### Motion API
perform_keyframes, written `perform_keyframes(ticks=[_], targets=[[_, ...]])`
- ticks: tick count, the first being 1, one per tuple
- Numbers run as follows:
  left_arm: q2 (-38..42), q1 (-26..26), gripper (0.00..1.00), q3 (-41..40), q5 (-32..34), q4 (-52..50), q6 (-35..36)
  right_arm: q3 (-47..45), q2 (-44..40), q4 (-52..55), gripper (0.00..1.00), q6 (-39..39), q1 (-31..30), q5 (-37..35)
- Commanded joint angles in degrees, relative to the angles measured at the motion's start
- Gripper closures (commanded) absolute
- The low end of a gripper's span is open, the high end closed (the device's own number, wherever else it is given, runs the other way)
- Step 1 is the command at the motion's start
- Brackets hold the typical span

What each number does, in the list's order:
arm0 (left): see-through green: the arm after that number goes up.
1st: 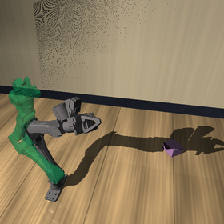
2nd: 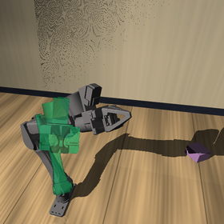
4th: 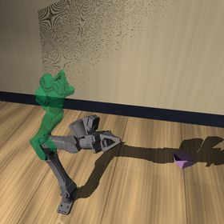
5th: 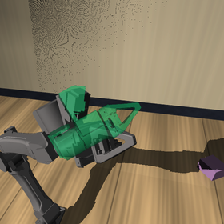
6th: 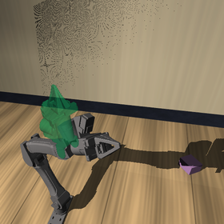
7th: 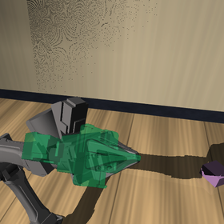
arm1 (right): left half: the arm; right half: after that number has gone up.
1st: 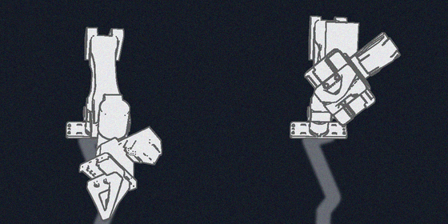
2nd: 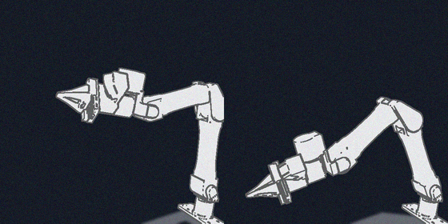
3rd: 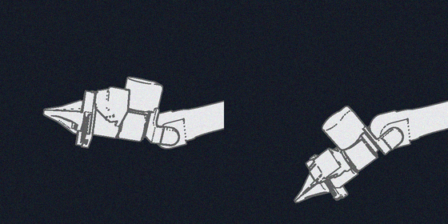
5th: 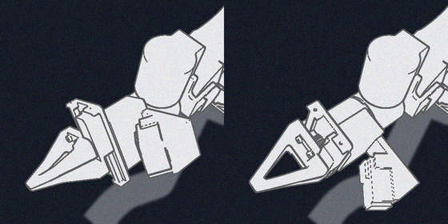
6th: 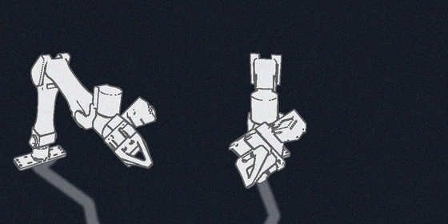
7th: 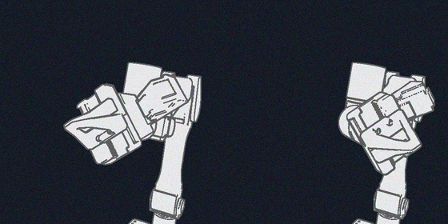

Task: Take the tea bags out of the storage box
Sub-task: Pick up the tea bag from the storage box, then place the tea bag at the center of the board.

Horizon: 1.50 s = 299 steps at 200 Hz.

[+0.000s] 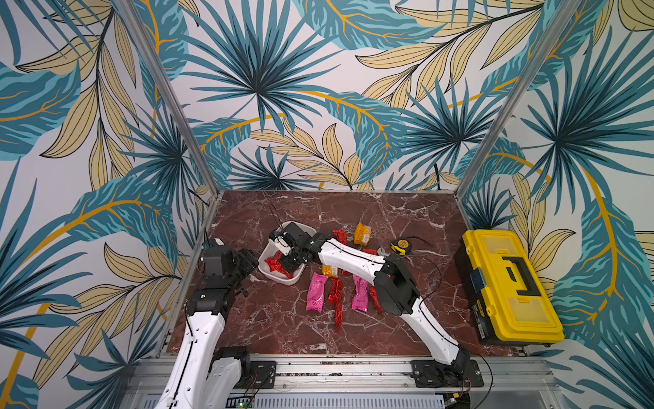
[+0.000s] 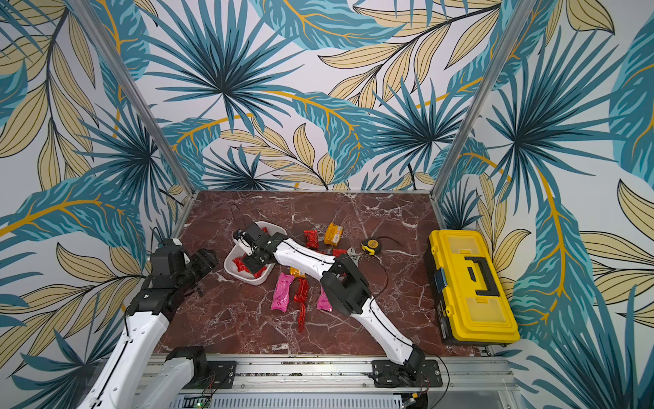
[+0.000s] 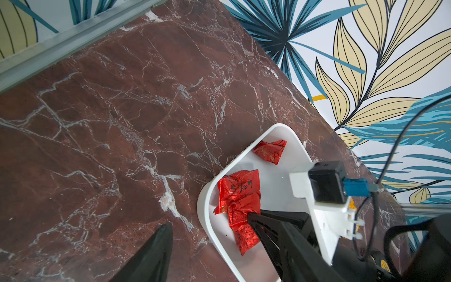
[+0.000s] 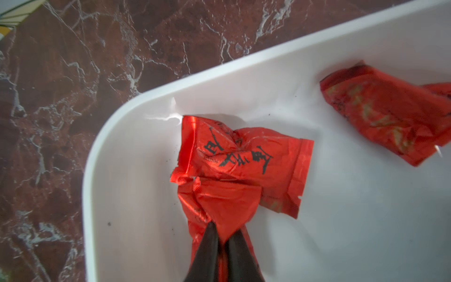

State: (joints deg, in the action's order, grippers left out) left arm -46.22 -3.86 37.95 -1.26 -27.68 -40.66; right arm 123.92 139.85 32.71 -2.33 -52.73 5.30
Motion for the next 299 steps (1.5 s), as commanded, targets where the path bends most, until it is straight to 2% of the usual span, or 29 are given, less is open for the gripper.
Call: perform_keyframes(ticks=[1, 64, 97, 127, 154, 195, 250, 271, 299], targets=[[1.3, -0.4, 0.26, 0.2, 0.5, -0.6, 1.1, -2.0, -6.6, 0.3, 0.88, -2.2, -0.8, -1.7], [1.3, -0.4, 0.28, 0.3, -4.0, 0.5, 3.0, -14.7, -18.9, -6.7, 0.93, -9.8, -1.0, -4.1], [-1.2, -0.4, 0.31, 1.1, -9.2, 0.9, 5.0, -27.7, -29.6, -12.1, 0.93, -16.9, -1.1, -9.0], [-4.0, -0.1, 0.33, 1.5, -13.5, 2.0, 6.2, -39.6, -39.6, -12.8, 0.93, -22.1, -1.0, -15.4], [-6.5, 2.1, 0.34, 2.2, -14.3, 2.8, 8.8, -48.6, -48.4, -11.4, 0.93, -25.2, 0.1, -19.0], [-12.2, 7.6, 0.34, 5.8, -11.9, 0.7, 15.8, -59.0, -58.2, -7.1, 0.92, -27.2, 6.3, -17.8], [-20.1, 12.1, 0.34, 9.8, -7.7, -3.2, 24.6, -69.3, -62.7, -6.7, 0.92, -28.9, 21.2, -13.4], [-22.8, 13.5, 0.33, 10.6, -6.6, -4.0, 27.0, -71.5, -61.1, -9.4, 0.92, -28.8, 24.4, -11.4], [-25.6, 14.2, 0.33, 11.6, -6.2, -4.0, 28.2, -72.7, -56.9, -13.4, 0.92, -28.4, 25.6, -9.6]])
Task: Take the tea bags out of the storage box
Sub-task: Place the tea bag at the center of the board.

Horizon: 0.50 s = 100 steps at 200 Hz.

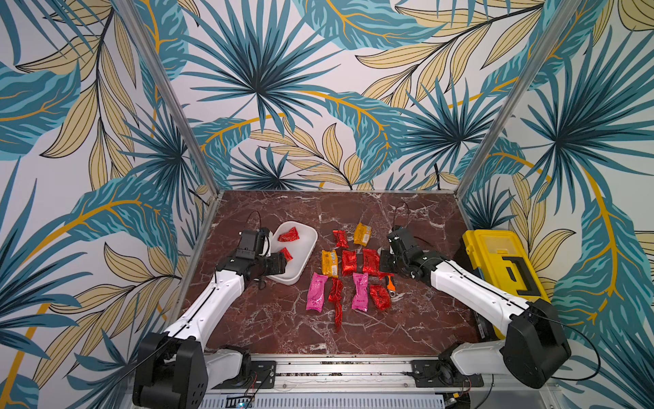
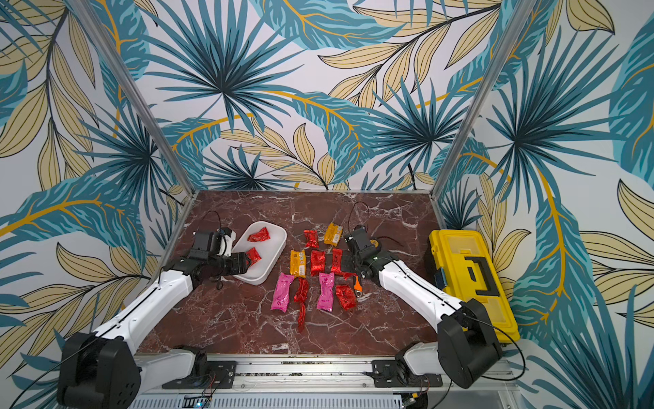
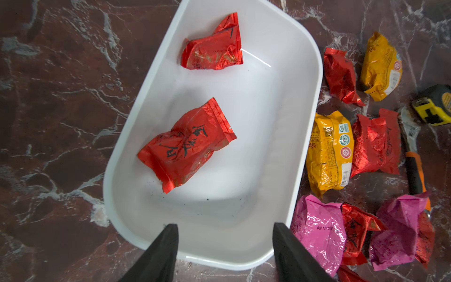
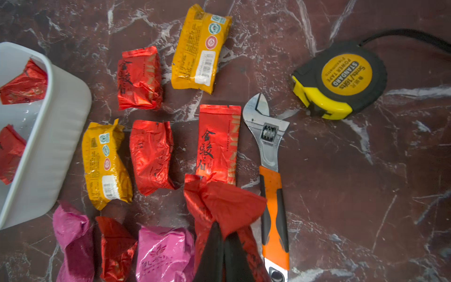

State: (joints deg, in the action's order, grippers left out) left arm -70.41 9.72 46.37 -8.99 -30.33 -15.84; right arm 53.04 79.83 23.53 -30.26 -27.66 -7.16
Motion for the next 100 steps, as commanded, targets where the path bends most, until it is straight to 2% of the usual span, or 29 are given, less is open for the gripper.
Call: perform_keyframes(ticks=[1, 70, 79, 100], targets=[[-1.5, 0.6, 0.33, 3.3, 1.6, -1.3, 3.5, -1.7, 3.3, -4.4, 0.92, -0.5, 0.5, 2.9], [-6.5, 1.8, 0.33, 6.0, 2.7, -1.2, 7.0, -1.7, 12.3, -14.0, 0.9, -3.8, 0.6, 9.1], [-7.5, 1.9, 0.33, 6.4, 3.1, -1.3, 7.9, -1.9, 12.2, -14.1, 0.87, -4.0, 0.6, 8.6], [-10.0, 2.1, 0.33, 8.3, 4.6, -2.4, 10.2, -2.8, 10.7, -14.0, 0.71, -4.2, 0.8, 6.6]])
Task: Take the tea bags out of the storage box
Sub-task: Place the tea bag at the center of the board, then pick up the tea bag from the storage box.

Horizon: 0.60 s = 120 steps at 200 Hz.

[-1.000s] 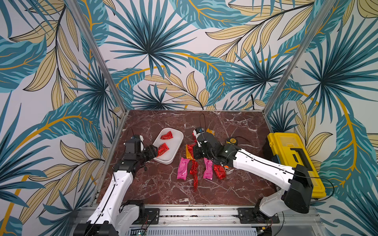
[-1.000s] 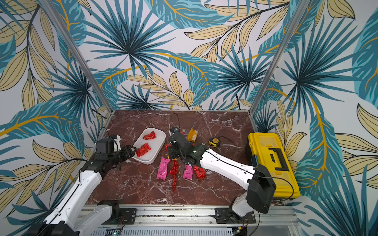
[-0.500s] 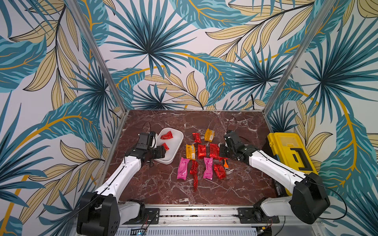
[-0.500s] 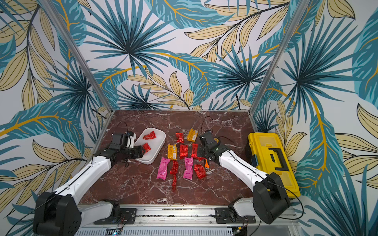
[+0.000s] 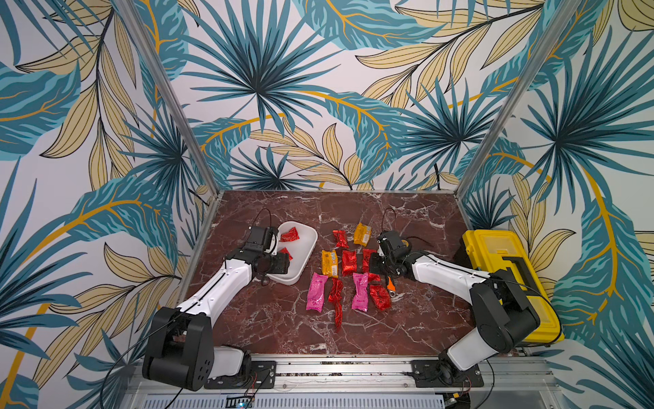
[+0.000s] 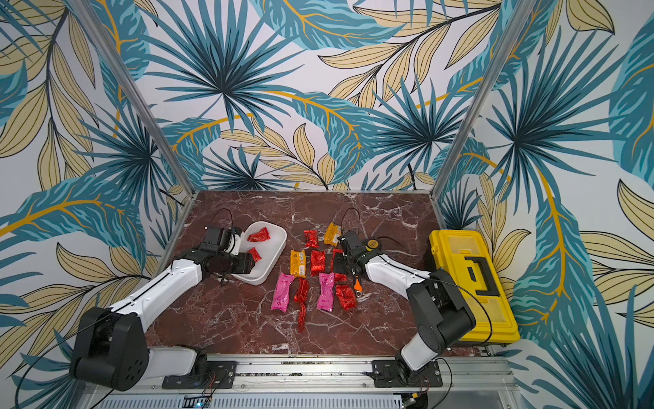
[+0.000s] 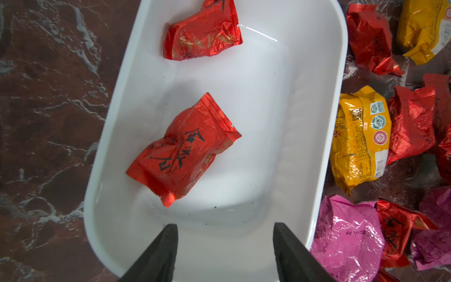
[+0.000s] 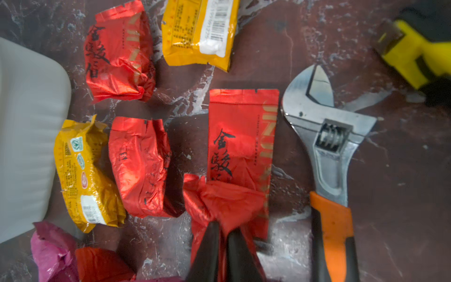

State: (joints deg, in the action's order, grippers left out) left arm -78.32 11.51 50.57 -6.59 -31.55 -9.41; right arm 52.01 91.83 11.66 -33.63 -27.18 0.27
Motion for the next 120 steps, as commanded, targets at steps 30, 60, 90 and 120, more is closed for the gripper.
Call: perform_keyframes(ticks=[30, 60, 90, 120], targets=[[-5.8, 0.5, 0.33, 8.0, 5.6, -3.1, 7.5, -3.3, -5.9, -1.1, 0.59, -0.8, 0.8, -4.1], [-9.3, 0.6, 0.37, 11.5, 9.3, -4.9, 12.9, -4.9, -11.5, -0.4, 0.53, -0.8, 0.9, -7.3], [-14.0, 0.7, 0.46, 14.3, 11.9, -6.9, 17.3, -5.8, -15.4, 0.0, 0.52, -0.7, 1.0, -9.2], [-17.3, 0.8, 0.51, 16.1, 12.2, -6.9, 18.8, -6.0, -16.9, 0.3, 0.52, -0.5, 0.9, -9.8]])
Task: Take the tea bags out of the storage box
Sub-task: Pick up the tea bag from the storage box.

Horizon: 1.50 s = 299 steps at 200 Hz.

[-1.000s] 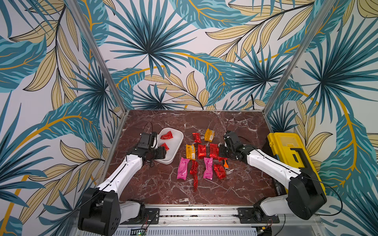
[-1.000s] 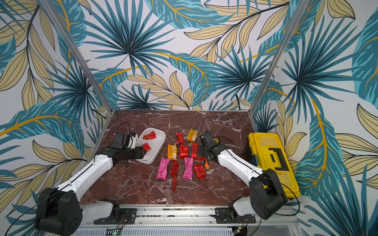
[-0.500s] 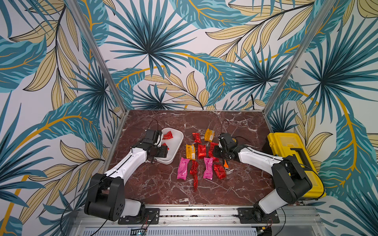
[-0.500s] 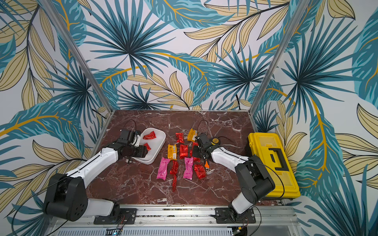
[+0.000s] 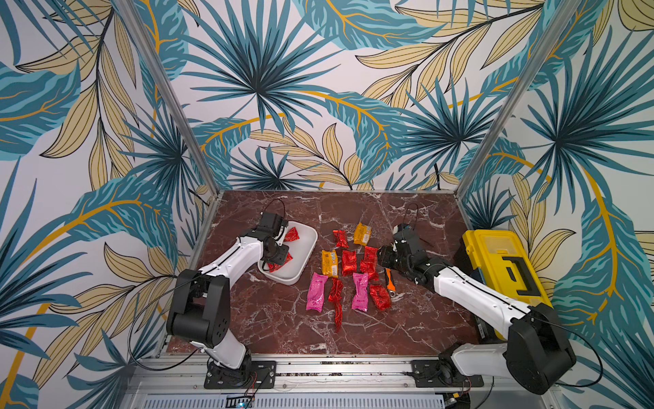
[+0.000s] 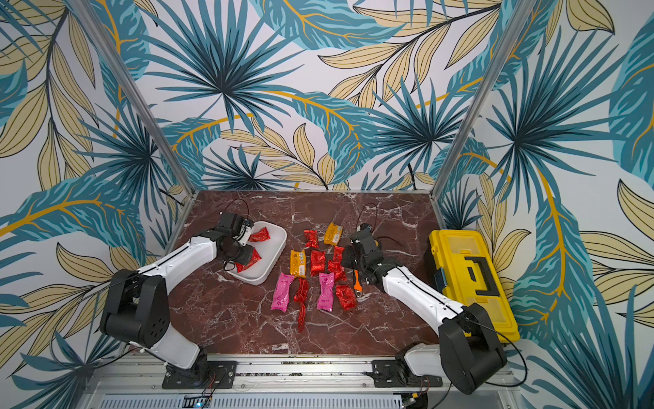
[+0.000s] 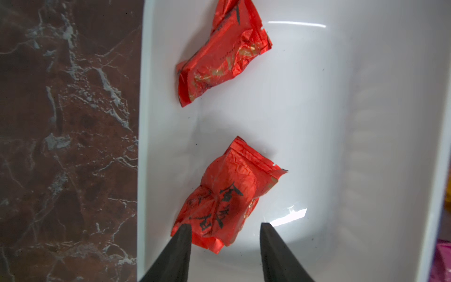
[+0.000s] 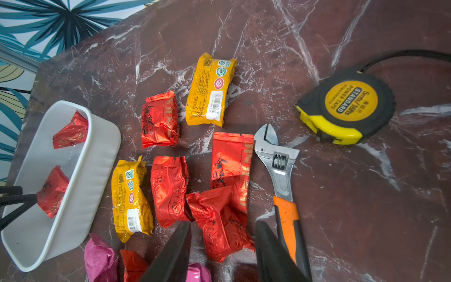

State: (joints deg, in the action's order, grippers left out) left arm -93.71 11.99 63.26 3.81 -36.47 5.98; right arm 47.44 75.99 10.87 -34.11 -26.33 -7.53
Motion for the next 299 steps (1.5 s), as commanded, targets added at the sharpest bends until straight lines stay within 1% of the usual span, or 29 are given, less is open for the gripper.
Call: perform_keyframes(ticks=[1, 29, 41, 44, 53, 84, 104, 126, 147, 174, 177, 180, 186, 215, 240, 250, 261, 276, 299], targets=[[-1.9, 0.4, 0.52, 3.4, 1.7, -1.9, 3.4, -1.4, -1.1, 1.1, 0.52, 0.0, 0.1, -2.0], [-4.5, 0.7, 0.54, 4.8, 1.9, -1.4, 4.7, -1.4, -1.7, 1.0, 0.52, 0.0, 0.1, -2.0], [-5.7, 0.8, 0.58, 5.4, 2.2, -1.6, 4.9, -1.4, -1.9, 1.0, 0.52, -0.1, 0.1, -2.1], [-6.0, 0.8, 0.58, 5.6, 2.2, -1.6, 5.0, -1.4, -2.0, 2.8, 0.52, 0.0, 0.1, -2.1], [-6.8, 0.7, 0.61, 5.9, 2.6, -1.5, 5.1, -1.5, -2.2, 3.2, 0.52, 0.0, 0.1, -2.2], [-9.4, 0.8, 0.76, 7.2, 3.1, -2.0, 5.4, -1.3, -3.4, 3.7, 0.52, 0.3, 0.2, -2.6], [-10.1, 0.8, 0.84, 8.0, 3.1, -2.8, 5.2, -1.3, -3.9, 4.1, 0.52, 0.4, 0.4, -2.7], [-9.4, 0.9, 0.91, 8.5, 2.9, -3.5, 4.9, -1.4, -4.8, 4.5, 0.52, 0.4, 0.6, -2.6], [-7.4, 1.1, 0.96, 9.0, 1.8, -4.1, 4.1, -1.2, -5.6, 4.8, 0.52, 0.4, 0.6, -2.4], [-2.8, 1.2, 1.0, 10.0, -0.1, -5.6, 1.4, -1.2, -7.0, 5.4, 0.52, 0.4, 0.6, -2.2], [-2.3, 1.2, 1.0, 10.1, -0.1, -5.9, 0.9, -1.3, -7.1, 5.5, 0.52, 0.4, 0.6, -2.2], [-1.6, 1.1, 1.0, 10.1, -1.7, -6.2, 0.4, -1.2, -7.3, 5.6, 0.52, 0.4, 0.6, -2.2], [-0.2, 1.2, 1.0, 10.2, -2.8, -6.6, -0.7, -1.2, -7.6, 5.7, 0.52, 0.4, 0.6, -2.1], [8.6, 1.3, 1.0, 8.1, -5.5, -6.9, -8.5, -1.3, -8.9, 6.4, 0.52, -0.1, 0.6, -1.1], [17.6, 1.7, 1.0, 3.1, -8.5, -6.0, -16.9, -1.7, -9.6, 6.5, 0.52, -0.7, 0.6, 0.1], [21.0, 2.5, 1.0, 1.0, -7.7, -6.6, -21.0, -1.8, -9.7, 6.5, 0.52, -0.9, 0.6, 0.7], [24.4, 4.6, 1.0, -1.2, -7.6, -7.8, -25.1, -2.1, -9.7, 6.2, 0.52, -1.2, 0.6, 1.5], [29.4, 8.2, 1.0, -4.0, -4.0, -10.5, -30.4, -2.5, -9.7, 6.0, 0.52, -1.4, 0.6, 1.8], [38.2, 12.6, 1.0, -9.5, -1.4, -13.8, -39.8, -2.9, -9.9, 5.9, 0.52, -1.6, 0.6, 1.8]])
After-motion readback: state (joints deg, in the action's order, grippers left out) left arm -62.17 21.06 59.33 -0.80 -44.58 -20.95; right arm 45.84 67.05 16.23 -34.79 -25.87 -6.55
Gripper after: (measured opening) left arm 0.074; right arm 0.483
